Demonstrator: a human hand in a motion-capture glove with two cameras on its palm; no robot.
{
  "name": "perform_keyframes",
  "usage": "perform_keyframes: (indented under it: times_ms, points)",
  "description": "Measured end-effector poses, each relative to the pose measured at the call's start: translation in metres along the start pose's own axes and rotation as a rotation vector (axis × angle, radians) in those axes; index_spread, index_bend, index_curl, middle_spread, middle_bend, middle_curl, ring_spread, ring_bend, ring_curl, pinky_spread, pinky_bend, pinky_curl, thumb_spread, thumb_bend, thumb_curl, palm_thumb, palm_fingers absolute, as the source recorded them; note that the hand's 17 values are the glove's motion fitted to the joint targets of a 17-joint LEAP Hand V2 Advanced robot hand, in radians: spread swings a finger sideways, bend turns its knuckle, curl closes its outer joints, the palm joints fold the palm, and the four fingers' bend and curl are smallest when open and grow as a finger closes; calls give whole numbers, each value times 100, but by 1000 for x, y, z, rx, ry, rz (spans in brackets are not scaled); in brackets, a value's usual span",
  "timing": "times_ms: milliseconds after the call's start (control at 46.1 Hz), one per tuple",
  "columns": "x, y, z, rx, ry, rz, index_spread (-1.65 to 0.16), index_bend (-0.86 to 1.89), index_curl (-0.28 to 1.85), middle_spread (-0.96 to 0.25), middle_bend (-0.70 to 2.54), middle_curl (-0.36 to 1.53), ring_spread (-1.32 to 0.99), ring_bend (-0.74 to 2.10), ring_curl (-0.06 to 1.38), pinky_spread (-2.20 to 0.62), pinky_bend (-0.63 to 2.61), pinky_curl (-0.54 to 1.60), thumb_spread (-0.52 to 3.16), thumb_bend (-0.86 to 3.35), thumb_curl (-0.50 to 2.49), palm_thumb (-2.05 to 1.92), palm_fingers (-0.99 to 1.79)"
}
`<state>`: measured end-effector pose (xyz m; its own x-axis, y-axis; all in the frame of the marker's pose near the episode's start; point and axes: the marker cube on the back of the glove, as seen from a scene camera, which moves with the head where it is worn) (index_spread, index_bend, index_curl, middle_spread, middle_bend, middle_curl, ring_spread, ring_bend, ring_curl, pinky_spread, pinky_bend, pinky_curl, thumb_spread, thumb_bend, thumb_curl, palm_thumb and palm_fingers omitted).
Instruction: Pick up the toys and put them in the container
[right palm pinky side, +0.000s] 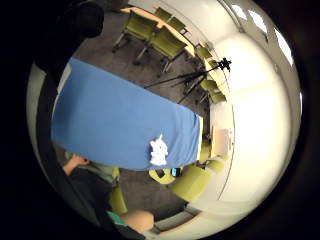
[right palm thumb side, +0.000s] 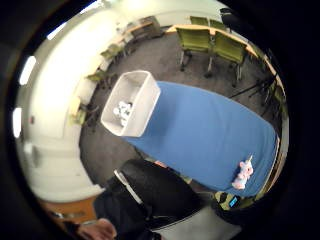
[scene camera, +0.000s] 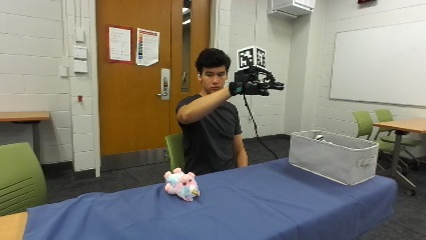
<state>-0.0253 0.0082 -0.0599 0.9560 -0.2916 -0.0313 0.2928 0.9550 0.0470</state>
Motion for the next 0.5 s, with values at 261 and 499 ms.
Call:
perform_keyframes:
  times_ms: [261, 499]
  points:
    - [132, 59, 10, 24, 0, 198, -25, 17, 41, -9, 24, 41, -31, 37, 27, -7, 72, 27, 89, -12, 15, -17, 1]
    - [213, 101, 71, -16, -8, 322, -25, 17, 41, -9, 25, 42, -34, 36, 28, -6, 68, 28, 88, -12, 14, -16, 3]
